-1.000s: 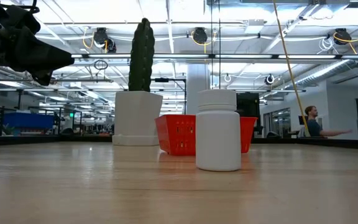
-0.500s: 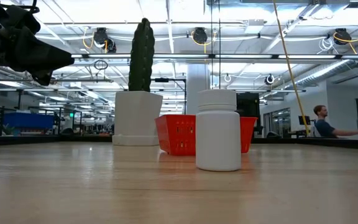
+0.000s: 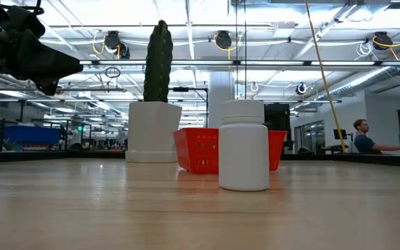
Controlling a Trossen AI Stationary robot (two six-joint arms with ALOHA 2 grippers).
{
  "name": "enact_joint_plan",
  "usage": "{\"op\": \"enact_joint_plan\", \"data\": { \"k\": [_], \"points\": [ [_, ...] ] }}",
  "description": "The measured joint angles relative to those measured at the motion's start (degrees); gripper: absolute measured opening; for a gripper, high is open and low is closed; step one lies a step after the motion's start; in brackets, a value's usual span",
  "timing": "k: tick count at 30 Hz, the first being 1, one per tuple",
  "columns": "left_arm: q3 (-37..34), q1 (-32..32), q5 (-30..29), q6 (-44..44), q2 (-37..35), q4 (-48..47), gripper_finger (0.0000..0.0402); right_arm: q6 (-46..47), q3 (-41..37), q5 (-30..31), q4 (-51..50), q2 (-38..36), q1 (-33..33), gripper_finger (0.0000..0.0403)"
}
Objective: Pick and place pill bottles into a basket
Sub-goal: Put the white medicine bottle into the red bin
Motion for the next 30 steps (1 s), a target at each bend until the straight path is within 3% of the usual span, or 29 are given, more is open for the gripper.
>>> {"op": "enact_joint_plan", "data": {
  "k": [21, 30],
  "points": [
    [0.0, 0.0, 0.0, 0.0, 0.0, 0.0, 0.0074, -1.8, -3.5, 0.5, 7.2, 0.0, -0.1, 0.0172],
    [0.0, 0.0, 0.0, 0.0, 0.0, 0.0, 0.0074, -3.5, -3.5, 5.2, 7.5, 0.0, -0.5, 0.0158]
  ]
}}
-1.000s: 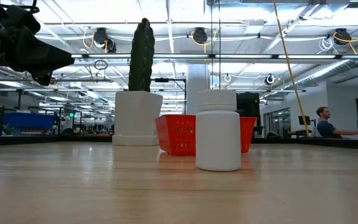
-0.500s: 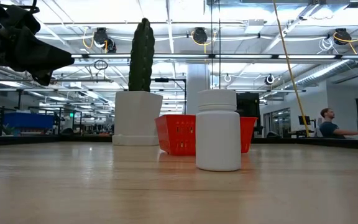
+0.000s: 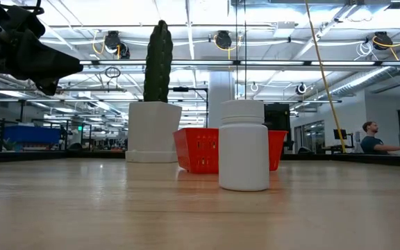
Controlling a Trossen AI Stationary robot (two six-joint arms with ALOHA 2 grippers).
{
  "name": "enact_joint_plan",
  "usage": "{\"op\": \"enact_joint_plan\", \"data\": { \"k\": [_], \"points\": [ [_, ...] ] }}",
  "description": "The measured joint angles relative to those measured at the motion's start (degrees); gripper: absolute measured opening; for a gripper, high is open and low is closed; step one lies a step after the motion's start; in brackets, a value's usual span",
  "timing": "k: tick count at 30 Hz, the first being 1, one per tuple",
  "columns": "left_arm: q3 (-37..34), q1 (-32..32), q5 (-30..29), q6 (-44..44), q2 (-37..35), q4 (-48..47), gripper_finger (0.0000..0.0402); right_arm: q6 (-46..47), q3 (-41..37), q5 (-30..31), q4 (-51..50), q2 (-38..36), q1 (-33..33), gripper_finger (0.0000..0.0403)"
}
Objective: Pick and place pill bottles into a basket
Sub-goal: Put the white medicine bottle into the red bin
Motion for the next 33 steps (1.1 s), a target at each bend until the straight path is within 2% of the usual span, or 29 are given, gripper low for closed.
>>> {"op": "enact_joint_plan", "data": {
  "k": [5, 11, 14, 18, 22, 30, 33],
  "points": [
    [0.0, 0.0, 0.0, 0.0, 0.0, 0.0, 0.0074, -4.2, 0.0, 5.2, -0.1, -1.6, -1.6, 0.0155],
    [0.0, 0.0, 0.0, 0.0, 0.0, 0.0, 0.0074, -14.0, 0.0, 14.0, 0.2, -6.7, -5.4, 0.0155],
    [0.0, 0.0, 0.0, 0.0, 0.0, 0.0, 0.0074, -19.0, 0.0, 14.6, 1.9, -10.0, -9.6, 0.0156],
    [0.0, 0.0, 0.0, 0.0, 0.0, 0.0, 0.0074, -27.5, 0.0, 9.0, 5.7, -12.7, -17.9, 0.015],
    [0.0, 0.0, 0.0, 0.0, 0.0, 0.0, 0.0074, -32.1, 1.7, 0.9, 4.1, -13.2, -27.2, 0.0152],
    [0.0, 0.0, 0.0, 0.0, 0.0, 0.0, 0.0074, -37.1, 4.6, -13.5, 2.5, -12.6, -43.2, 0.015],
    [0.0, 0.0, 0.0, 0.0, 0.0, 0.0, 0.0074, -37.3, 4.9, -17.2, 2.4, -10.7, -47.5, 0.0153]
  ]
}}
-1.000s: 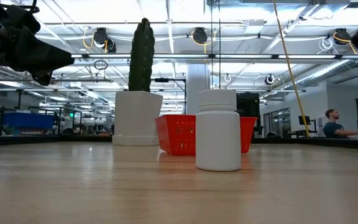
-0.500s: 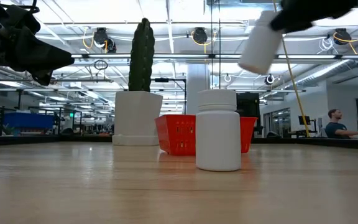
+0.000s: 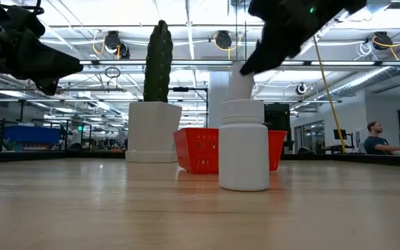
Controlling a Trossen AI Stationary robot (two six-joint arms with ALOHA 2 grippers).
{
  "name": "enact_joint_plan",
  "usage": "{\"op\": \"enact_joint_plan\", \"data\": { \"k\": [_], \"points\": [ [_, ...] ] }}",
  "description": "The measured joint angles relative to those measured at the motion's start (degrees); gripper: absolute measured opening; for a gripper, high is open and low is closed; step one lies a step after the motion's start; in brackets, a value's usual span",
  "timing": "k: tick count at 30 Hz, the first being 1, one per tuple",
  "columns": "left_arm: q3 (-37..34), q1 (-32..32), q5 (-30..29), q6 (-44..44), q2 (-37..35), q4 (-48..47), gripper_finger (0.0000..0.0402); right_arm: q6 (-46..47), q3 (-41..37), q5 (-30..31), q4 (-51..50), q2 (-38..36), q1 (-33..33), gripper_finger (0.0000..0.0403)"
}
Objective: Pick and place pill bottles into a basket
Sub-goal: Put the white medicine bottle into the red bin
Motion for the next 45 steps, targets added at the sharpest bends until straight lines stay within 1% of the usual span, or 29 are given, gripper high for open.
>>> {"op": "enact_joint_plan", "data": {
  "k": [4, 7, 11, 17, 23, 41, 45],
  "points": [
    [0.0, 0.0, 0.0, 0.0, 0.0, 0.0, 0.0074, -0.2, 0.0, -4.0, 0.0, 3.9, -3.3, 0.0154],
    [0.0, 0.0, 0.0, 0.0, 0.0, 0.0, 0.0074, -0.8, 0.0, -4.2, 0.4, 6.2, -3.8, 0.0152],
    [0.0, 0.0, 0.0, 0.0, 0.0, 0.0, 0.0074, -0.3, 0.0, -4.3, 1.6, 7.6, -3.8, 0.0156],
    [0.0, 0.0, 0.0, 0.0, 0.0, 0.0, 0.0074, 0.3, 0.0, -4.2, 4.1, 7.8, -3.7, 0.0152],
    [0.0, 0.0, 0.0, 0.0, 0.0, 0.0, 0.0074, 0.3, 0.0, -4.2, 4.2, 7.8, -3.3, 0.0157],
    [0.0, 0.0, 0.0, 0.0, 0.0, 0.0, 0.0074, 1.5, -0.1, -4.2, 2.7, 7.8, -2.8, 0.0153],
    [0.0, 0.0, 0.0, 0.0, 0.0, 0.0, 0.0074, 3.0, -1.6, -4.0, 3.3, 7.8, -3.1, 0.0157]
  ]
}}
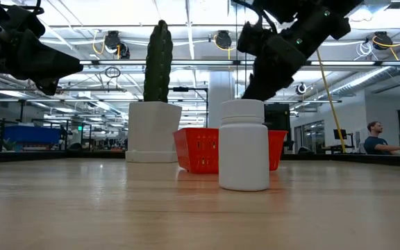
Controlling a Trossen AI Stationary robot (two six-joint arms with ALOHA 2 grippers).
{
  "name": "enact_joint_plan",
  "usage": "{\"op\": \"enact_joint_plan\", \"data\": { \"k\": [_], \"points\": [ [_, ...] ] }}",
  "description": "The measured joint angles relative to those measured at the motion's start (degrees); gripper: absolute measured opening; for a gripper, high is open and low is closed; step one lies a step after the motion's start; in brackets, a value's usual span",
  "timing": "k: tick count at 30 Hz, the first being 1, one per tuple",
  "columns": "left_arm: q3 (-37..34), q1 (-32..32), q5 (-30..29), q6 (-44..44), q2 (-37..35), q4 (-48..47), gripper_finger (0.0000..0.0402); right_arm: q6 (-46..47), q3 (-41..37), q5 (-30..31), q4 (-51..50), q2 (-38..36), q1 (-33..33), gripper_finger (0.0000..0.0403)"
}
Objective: Pick and place pill bottles into a basket
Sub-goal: Put the white medicine bottle into the red bin
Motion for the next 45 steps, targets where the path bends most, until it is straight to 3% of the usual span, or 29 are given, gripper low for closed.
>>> {"op": "enact_joint_plan", "data": {
  "k": [19, 45],
  "points": [
    [0.0, 0.0, 0.0, 0.0, 0.0, 0.0, 0.0074, -0.3, -2.1, -0.5, 6.9, 1.9, -1.2, 0.0155],
    [0.0, 0.0, 0.0, 0.0, 0.2, 0.0, 0.0074, -0.2, -2.1, -0.2, 7.2, 1.9, -1.2, 0.0156]
  ]
}}
